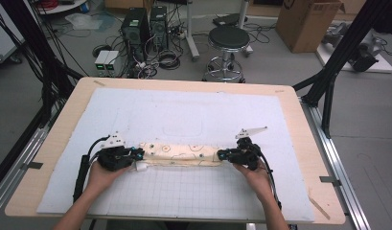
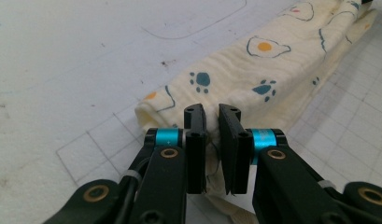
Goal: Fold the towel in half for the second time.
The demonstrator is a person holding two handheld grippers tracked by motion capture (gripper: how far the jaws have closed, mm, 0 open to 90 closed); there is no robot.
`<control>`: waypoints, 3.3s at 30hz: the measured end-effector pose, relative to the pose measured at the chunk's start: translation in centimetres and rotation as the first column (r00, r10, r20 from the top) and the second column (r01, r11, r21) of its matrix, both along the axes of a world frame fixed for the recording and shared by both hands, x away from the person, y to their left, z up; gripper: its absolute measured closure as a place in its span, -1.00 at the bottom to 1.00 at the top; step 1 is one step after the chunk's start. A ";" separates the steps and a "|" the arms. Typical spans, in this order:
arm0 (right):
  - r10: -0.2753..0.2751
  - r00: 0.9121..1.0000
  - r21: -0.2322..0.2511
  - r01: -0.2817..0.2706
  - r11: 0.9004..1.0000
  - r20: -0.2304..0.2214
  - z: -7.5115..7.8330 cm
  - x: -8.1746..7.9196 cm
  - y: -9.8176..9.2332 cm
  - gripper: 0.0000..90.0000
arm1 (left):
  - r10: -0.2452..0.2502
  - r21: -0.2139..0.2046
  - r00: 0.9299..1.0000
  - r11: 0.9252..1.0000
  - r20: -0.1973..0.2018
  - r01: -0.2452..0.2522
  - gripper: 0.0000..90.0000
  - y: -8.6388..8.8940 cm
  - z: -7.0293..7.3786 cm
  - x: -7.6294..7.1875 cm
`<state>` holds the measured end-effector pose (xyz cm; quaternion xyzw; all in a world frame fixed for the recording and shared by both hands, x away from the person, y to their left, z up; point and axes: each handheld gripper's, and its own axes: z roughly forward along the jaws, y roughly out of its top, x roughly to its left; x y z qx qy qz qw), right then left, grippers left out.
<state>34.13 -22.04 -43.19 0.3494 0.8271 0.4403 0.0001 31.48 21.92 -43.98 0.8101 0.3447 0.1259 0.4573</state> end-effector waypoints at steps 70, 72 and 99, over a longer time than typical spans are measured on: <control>0.116 0.990 -0.171 -0.101 0.980 0.078 -0.3 0.7 3.3 0.77 | -0.086 0.082 0.995 0.993 -0.049 0.090 0.82 -0.6 0.2 0.8; 0.108 0.991 -0.166 -0.094 0.982 0.082 -0.3 0.7 2.7 0.75 | -0.088 0.085 0.995 0.992 -0.043 0.091 0.81 -0.7 0.2 0.7; 0.125 0.978 -0.174 -0.097 0.980 0.164 -0.8 -0.3 2.0 0.17 | -0.061 0.099 0.998 0.993 -0.032 0.064 0.43 -0.9 0.1 1.3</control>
